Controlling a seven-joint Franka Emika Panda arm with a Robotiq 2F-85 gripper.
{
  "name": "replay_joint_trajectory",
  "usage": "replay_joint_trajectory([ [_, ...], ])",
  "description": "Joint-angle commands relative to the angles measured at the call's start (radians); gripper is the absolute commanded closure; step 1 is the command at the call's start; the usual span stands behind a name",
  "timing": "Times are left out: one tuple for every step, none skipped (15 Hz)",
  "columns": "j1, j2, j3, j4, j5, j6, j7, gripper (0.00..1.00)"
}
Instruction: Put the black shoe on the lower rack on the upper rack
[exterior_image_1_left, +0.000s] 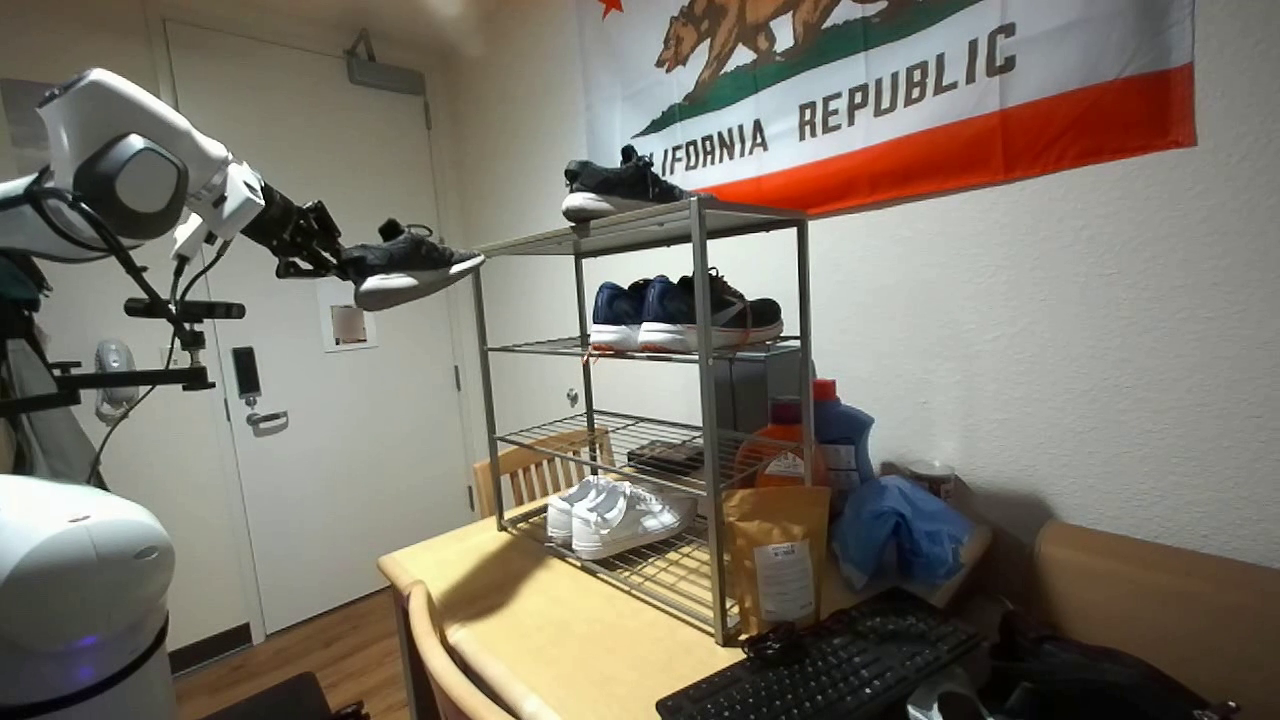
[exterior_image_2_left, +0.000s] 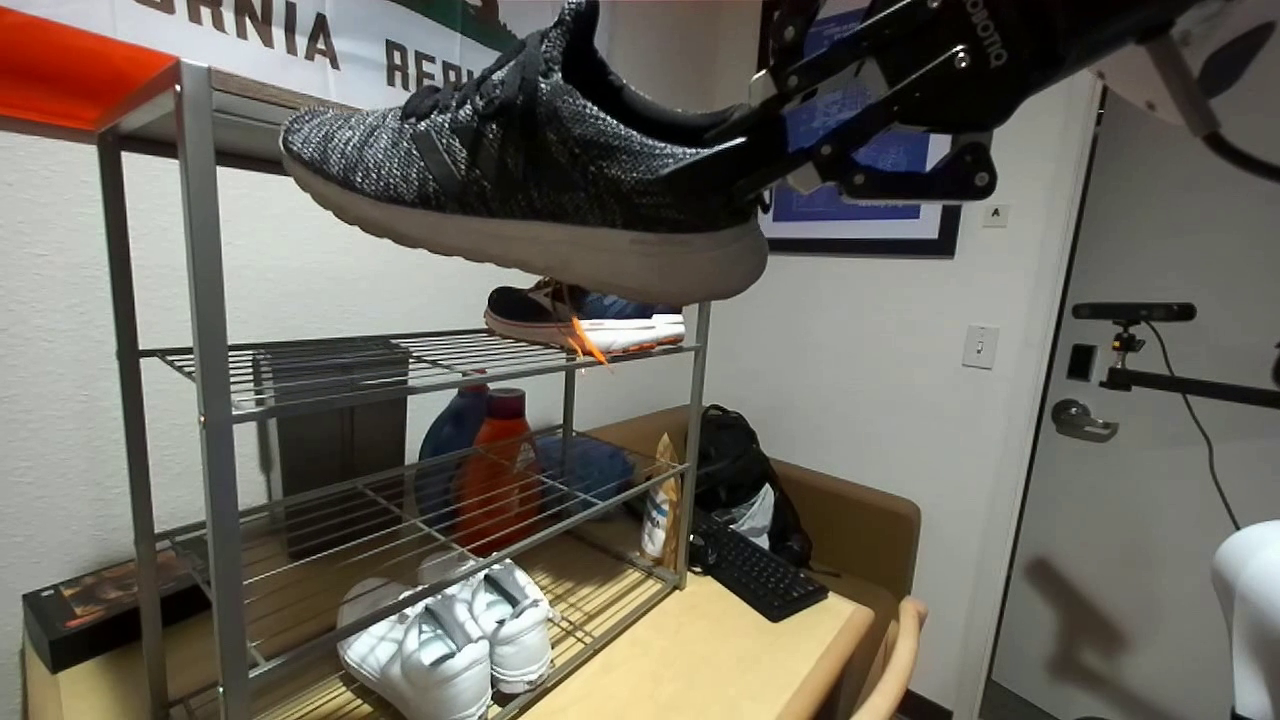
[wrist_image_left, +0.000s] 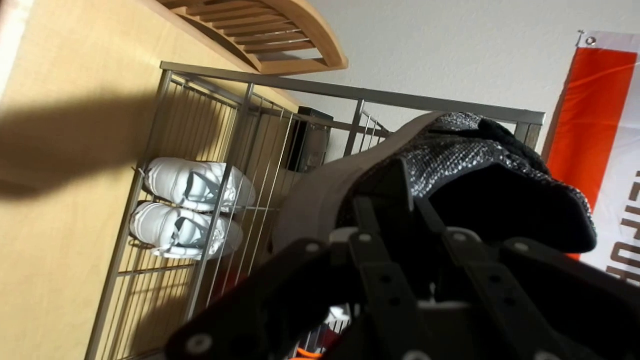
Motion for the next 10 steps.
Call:
replay_joint_trajectory([
  [-0.018,-0.048,0.004,-0.002,0.021,-0.017,-0.030,0.94],
  [-0.018,-0.055,0.004,-0.003,0.022,-0.020,-0.030,0.94],
  [-0.019,-0.057,0.004,-0.002,0.022,-0.021,-0.031,0.94],
  [-0.019,-0.062,0.004,-0.002,0.023,-0.023,-0.031,0.94],
  [-0.020,-0.068,0.003,-0.002,0.024,-0.023,-0.030,0.94],
  [-0.024,-0.072,0.003,-0.001,0.025,-0.018,-0.028,0.94],
  [-0.026,-0.075,0.002,0.001,0.026,-0.016,-0.026,0.94],
  [-0.029,-0.078,0.002,0.003,0.026,-0.014,-0.025,0.94],
  [-0.032,-0.081,0.002,0.004,0.027,-0.012,-0.025,0.94],
  [-0.036,-0.083,0.001,0.007,0.027,-0.008,-0.025,0.94],
])
